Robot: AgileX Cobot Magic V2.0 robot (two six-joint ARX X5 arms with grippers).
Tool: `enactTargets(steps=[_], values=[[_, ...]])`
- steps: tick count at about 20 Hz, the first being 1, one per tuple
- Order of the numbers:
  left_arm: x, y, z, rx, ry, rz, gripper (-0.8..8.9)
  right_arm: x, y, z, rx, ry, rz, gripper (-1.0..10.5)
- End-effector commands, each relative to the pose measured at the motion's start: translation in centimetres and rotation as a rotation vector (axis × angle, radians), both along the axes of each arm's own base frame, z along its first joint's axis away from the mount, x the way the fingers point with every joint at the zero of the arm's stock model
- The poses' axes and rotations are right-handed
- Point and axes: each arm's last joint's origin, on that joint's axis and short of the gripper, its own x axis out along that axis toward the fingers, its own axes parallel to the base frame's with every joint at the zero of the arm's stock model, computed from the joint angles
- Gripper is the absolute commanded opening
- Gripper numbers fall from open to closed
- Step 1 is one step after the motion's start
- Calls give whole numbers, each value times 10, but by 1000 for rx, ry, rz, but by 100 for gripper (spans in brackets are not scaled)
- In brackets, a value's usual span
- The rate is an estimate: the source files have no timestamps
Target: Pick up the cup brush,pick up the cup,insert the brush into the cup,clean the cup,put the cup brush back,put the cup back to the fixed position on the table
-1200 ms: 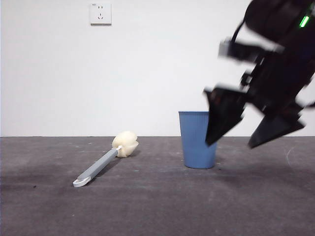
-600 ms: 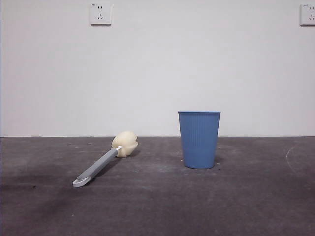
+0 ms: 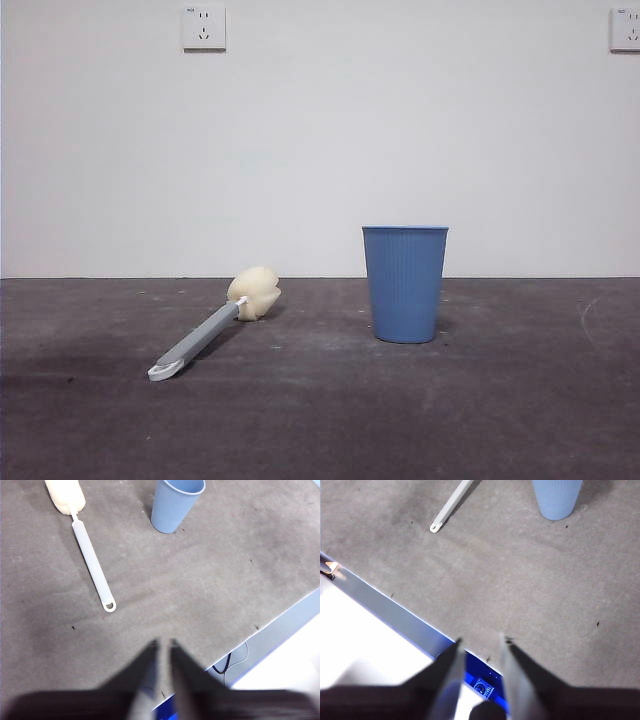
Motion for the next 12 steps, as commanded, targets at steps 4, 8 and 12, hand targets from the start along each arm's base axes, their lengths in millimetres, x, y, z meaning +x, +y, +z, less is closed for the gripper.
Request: enactTargets(steps=[4,8,12], values=[[0,0,-1,5,-9,-6,-3,0,0,1,37,38,-56,2],[0,0,-1,5,-9,-6,-3,0,0,1,35,37,-58,2],[0,0,-1,5,-9,-6,-3,0,0,1,35,37,-58,2]])
